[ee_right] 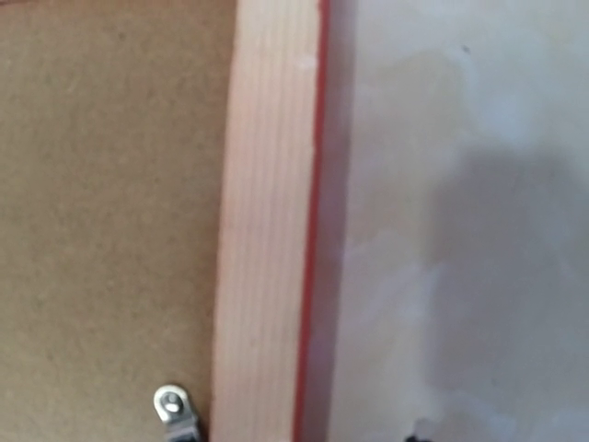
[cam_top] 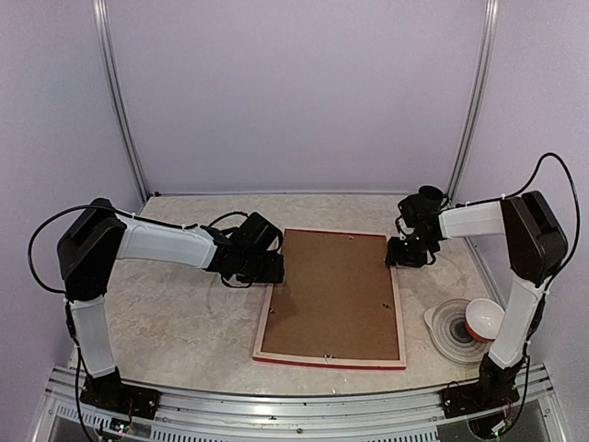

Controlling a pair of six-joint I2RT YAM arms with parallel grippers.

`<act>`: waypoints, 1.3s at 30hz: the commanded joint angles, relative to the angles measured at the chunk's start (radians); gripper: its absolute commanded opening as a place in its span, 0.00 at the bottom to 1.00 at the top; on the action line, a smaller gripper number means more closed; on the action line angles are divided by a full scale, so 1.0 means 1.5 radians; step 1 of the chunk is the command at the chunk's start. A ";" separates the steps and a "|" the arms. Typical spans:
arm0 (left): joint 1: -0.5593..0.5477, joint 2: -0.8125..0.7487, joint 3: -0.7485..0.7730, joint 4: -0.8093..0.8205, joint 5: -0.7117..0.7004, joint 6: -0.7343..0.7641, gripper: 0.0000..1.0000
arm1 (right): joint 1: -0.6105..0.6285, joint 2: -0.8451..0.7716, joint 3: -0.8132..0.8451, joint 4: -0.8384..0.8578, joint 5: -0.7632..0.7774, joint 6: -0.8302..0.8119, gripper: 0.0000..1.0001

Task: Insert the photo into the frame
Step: Press the fastener onto the backboard.

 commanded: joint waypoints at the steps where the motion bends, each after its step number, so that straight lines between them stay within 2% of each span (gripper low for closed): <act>1: 0.004 0.011 -0.005 0.015 0.006 -0.003 0.62 | -0.004 0.024 0.013 -0.012 0.026 -0.008 0.50; 4: 0.004 0.011 -0.005 0.014 0.007 -0.003 0.62 | -0.003 0.026 0.018 -0.013 0.035 -0.008 0.49; 8: 0.004 0.011 -0.006 0.014 0.007 -0.002 0.62 | 0.002 0.034 0.026 -0.017 0.057 -0.013 0.40; 13: 0.004 0.010 -0.014 0.018 0.009 -0.003 0.61 | 0.013 0.050 0.029 -0.017 0.074 -0.021 0.35; 29: 0.003 0.001 -0.028 0.029 0.009 -0.010 0.61 | 0.021 -0.024 0.027 -0.002 0.039 -0.005 0.43; 39: 0.003 -0.001 -0.038 0.035 0.012 -0.014 0.61 | 0.022 0.014 0.037 -0.008 0.019 -0.007 0.45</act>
